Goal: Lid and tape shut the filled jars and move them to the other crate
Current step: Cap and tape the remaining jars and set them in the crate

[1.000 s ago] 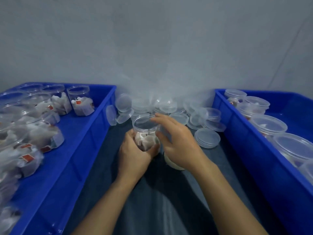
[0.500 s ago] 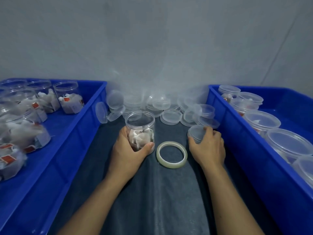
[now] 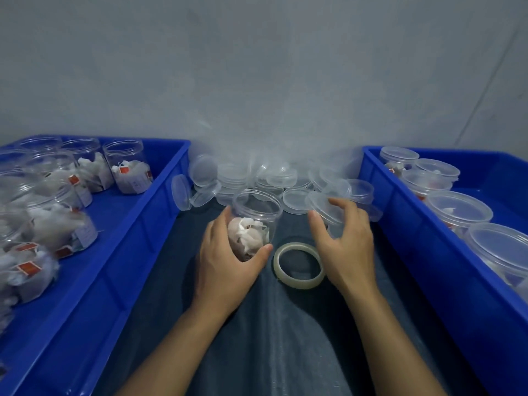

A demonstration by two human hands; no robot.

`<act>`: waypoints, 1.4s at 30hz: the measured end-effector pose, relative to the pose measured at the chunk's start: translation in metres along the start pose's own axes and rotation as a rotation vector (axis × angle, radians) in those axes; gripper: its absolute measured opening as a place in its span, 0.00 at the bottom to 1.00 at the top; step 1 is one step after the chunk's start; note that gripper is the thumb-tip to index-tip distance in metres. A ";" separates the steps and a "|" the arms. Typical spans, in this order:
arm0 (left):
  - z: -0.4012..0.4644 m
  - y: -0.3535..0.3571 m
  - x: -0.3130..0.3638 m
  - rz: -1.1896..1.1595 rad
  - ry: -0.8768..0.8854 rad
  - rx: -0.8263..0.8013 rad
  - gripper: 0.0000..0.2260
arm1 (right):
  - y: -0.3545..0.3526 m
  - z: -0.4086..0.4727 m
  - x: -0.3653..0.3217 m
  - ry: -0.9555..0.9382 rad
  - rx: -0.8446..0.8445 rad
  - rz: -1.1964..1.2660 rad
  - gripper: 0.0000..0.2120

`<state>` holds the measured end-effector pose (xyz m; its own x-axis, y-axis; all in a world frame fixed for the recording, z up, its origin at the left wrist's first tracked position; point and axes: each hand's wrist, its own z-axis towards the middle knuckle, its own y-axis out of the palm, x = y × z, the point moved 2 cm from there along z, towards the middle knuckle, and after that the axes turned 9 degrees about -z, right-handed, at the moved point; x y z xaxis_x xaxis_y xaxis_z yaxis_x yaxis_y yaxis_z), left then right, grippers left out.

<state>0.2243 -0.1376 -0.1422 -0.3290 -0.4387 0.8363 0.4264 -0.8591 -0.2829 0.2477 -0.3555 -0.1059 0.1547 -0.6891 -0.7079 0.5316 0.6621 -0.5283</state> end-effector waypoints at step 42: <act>-0.006 0.000 0.024 0.133 0.336 -0.121 0.41 | 0.032 -0.016 -0.015 -0.184 -0.331 0.533 0.21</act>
<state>0.2113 -0.1503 -0.1249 -0.5441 -0.5930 0.5935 0.3882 -0.8051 -0.4486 0.2492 -0.3192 -0.1197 0.4817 -0.2607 -0.8366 0.0630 0.9625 -0.2637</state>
